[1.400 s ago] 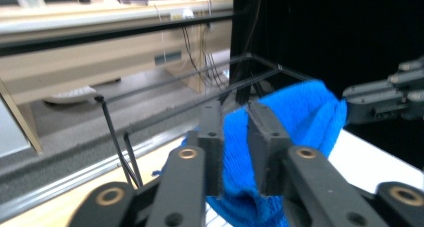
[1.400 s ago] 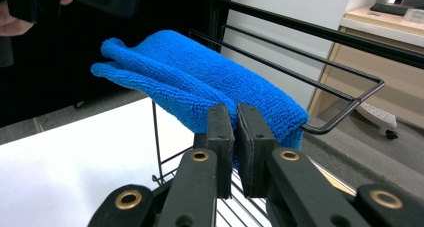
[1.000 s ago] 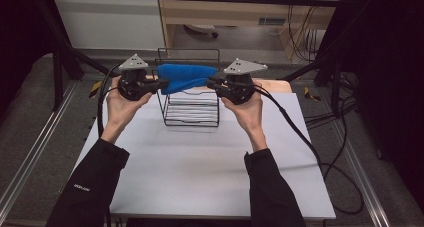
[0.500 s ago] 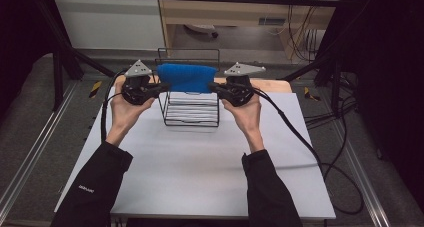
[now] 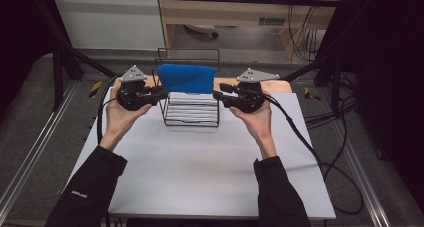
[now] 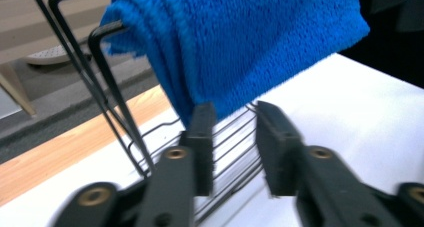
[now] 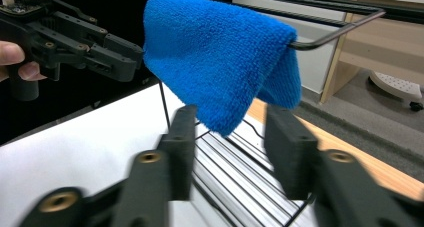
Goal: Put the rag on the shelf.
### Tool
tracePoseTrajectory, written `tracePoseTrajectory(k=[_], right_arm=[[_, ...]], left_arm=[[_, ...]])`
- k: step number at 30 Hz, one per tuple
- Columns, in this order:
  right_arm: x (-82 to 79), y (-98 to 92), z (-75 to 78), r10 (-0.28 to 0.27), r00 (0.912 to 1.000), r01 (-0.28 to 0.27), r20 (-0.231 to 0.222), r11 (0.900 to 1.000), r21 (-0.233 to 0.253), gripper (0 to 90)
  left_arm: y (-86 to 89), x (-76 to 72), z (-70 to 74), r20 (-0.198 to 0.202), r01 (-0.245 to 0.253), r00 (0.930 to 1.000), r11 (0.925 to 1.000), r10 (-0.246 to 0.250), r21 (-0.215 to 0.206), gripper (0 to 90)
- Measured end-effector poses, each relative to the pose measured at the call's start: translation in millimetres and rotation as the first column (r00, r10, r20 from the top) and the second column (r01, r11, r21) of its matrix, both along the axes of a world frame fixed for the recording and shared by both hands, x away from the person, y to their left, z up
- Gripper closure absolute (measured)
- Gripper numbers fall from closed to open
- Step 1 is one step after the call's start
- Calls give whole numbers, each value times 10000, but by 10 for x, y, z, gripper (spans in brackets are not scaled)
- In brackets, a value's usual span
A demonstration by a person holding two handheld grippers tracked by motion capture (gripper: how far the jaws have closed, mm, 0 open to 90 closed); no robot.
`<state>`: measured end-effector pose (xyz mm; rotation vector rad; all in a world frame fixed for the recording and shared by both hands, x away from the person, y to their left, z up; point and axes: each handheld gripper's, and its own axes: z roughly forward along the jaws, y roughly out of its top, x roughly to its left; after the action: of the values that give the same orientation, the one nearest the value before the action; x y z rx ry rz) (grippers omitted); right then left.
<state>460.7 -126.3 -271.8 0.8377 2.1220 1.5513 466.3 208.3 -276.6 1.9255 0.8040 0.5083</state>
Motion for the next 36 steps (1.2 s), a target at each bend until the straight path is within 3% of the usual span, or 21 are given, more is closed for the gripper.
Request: tracePoseTrajectory(k=[1, 2, 7, 13, 20, 23, 27, 36], right_arm=[[-43, -52, 13, 12, 9999, -11, -158, 10000, 35, 474], [-43, -52, 13, 12, 9999, -11, -158, 10000, 35, 474], [-158, -194, 17, -196, 9993, 200, -326, 9997, 128, 305], [-238, -412, -79, -475, 9969, 467, -629, 9988, -142, 137], [-308, -600, -234, -736, 9943, 706, -767, 9967, -412, 68], [-344, -690, -337, -871, 9910, 829, -1021, 9955, -451, 42], [-403, -791, -500, -1058, 9882, 993, -1107, 9931, -629, 26], [-549, -949, -886, -1273, 9749, 1141, -1824, 9901, -814, 8]], left_arm=[[15, -21, -5, -21, -21, 10000, 10000, 22, 13, 603], [28, -41, -14, -49, -70, 10000, 10000, 70, 16, 603], [103, -147, -100, -26, -149, 9999, 9998, 150, 140, 455], [192, -253, -261, -198, -140, 9997, 9994, 147, 306, 297], [279, -374, -501, -378, -259, 9989, 9991, 272, 336, 169], [318, -433, -612, -440, -361, 9983, 9989, 374, 301, 126], [365, -522, -784, -485, -417, 9979, 9990, 425, 166, 102], [459, -655, -1152, -963, -615, 9934, 9980, 626, 150, 91]])
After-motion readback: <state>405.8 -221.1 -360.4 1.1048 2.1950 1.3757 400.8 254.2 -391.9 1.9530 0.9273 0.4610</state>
